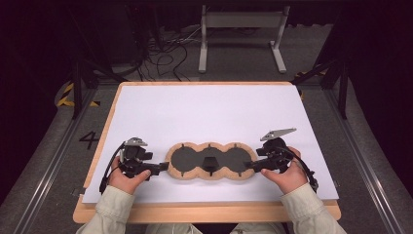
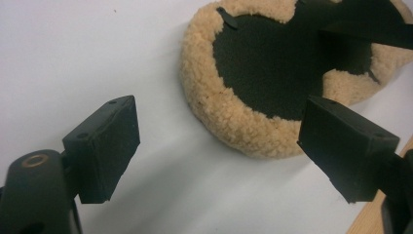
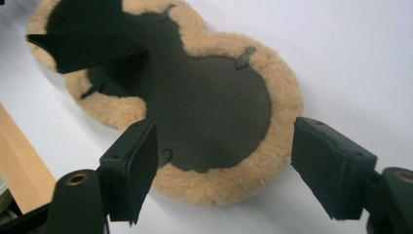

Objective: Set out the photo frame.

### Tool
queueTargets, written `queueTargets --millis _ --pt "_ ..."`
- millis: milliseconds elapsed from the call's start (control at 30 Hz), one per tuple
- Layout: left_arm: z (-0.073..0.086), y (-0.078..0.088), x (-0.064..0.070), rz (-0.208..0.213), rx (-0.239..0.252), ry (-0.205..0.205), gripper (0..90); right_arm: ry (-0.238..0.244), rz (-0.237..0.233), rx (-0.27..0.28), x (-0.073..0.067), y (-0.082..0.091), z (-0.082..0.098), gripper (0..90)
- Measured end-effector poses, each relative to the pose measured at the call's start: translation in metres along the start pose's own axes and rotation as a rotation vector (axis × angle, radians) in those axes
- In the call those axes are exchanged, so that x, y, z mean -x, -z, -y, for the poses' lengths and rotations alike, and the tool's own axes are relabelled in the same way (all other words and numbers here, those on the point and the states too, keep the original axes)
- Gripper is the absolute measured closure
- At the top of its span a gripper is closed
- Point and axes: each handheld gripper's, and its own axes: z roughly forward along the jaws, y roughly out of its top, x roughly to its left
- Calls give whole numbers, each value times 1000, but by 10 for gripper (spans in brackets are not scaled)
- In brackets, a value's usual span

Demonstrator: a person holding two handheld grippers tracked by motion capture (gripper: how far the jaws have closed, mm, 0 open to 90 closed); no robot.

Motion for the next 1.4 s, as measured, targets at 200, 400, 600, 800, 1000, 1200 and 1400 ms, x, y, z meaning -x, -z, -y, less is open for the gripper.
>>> queueTargets --millis 200,400,600,800,1000,1200,1400 --pt "1 -13 -6 11 -49 23 157 -48 -18 -34 11 -10 5 225" --pt "0 -21 -3 26 -72 53 153 -92 -51 -71 15 -20 9 187" --pt "-1 -23 -3 26 -73 62 137 -113 -66 -96 15 -26 9 162" --pt "-3 -28 4 43 -79 46 129 -110 -62 -113 13 -32 9 145" --pt "-5 -34 13 85 -91 33 150 -123 -64 -139 12 -37 11 129" --pt "-5 -34 14 71 -93 36 162 -130 -69 -139 12 -37 12 131" --pt "-5 -26 7 11 -88 71 118 -127 -71 -141 12 -36 12 126"
